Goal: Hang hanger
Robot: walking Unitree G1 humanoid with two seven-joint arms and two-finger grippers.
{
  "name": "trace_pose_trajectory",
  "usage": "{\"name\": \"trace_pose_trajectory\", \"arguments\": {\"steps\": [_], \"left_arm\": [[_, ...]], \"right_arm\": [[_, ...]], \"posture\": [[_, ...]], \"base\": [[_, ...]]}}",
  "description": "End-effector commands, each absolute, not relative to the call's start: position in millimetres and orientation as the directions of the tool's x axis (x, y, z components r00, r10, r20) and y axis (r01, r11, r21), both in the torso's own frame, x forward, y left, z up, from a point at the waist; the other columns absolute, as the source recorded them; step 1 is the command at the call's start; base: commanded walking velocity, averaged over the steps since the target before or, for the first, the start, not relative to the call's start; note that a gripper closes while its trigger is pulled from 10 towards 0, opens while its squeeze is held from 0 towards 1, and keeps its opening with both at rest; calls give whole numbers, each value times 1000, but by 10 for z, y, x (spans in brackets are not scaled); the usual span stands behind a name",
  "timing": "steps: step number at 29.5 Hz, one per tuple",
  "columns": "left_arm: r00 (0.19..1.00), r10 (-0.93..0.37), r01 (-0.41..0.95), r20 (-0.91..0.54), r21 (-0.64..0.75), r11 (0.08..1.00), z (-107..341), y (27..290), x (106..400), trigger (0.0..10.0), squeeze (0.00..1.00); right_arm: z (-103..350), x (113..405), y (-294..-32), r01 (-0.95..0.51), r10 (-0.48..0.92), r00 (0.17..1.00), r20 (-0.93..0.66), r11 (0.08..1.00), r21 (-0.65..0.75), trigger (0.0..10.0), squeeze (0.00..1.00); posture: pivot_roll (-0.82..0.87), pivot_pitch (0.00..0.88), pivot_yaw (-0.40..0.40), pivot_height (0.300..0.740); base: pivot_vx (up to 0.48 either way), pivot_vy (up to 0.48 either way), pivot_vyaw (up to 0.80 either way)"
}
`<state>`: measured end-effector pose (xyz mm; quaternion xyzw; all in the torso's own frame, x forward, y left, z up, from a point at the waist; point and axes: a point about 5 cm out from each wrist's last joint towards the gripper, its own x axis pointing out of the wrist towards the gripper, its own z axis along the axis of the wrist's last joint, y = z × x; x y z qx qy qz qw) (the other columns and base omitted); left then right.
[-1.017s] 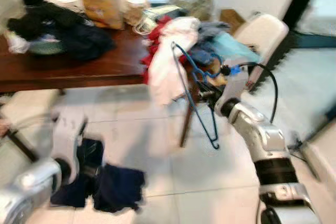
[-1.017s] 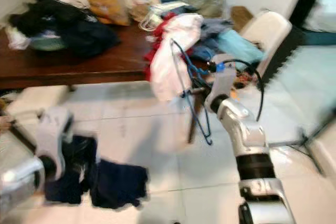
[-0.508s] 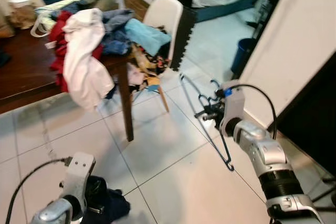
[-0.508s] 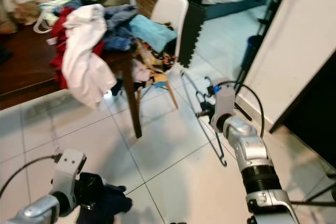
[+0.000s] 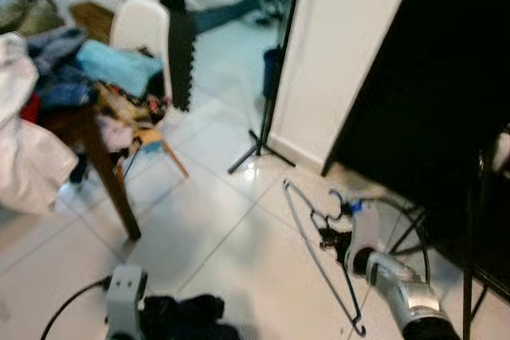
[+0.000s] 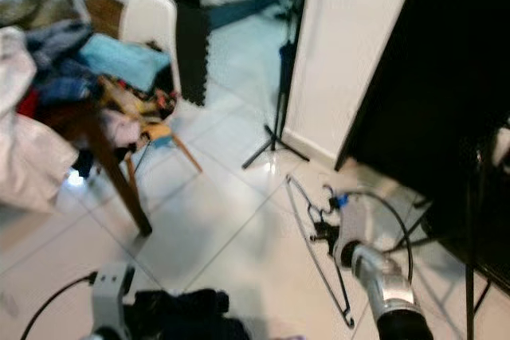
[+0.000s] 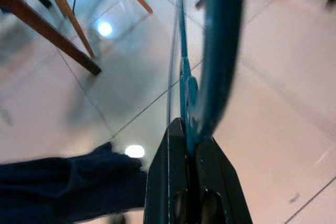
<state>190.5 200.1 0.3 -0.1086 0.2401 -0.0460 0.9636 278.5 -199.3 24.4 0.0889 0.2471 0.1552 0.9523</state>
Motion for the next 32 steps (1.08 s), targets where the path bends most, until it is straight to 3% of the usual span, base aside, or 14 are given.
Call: {"name": "trace_pose_trajectory", "arguments": {"steps": [1, 3, 13, 32], "left_arm": [[908, -70, -48, -412, -270, 962, 15, 2043, 1889, 10000, 0], [920, -28, -94, -390, -291, 952, 24, 2113, 1884, 10000, 0], [930, -12, -96, -368, -272, 958, -26, 2192, 1922, 10000, 0], [936, -36, -67, -350, -278, 958, -72, 2170, 1955, 10000, 0]], "right_arm": [[171, 2702, -2056, -211, 326, 842, -429, 932, 294, 10000, 0], [135, 2672, -2051, -178, 328, 849, -415, 916, 359, 10000, 0], [53, 2602, -2197, -163, 352, 829, -434, 895, 416, 10000, 0], [-53, 2603, -2117, -147, 363, 821, -441, 880, 452, 10000, 0]], "posture": [[-40, 145, -51, 740], [-37, 148, -38, 740], [-55, 143, -42, 740], [-57, 146, -40, 740]], "base": [[0, 0, -800], [0, 0, -800], [0, 0, -800], [0, 0, -800]]}}
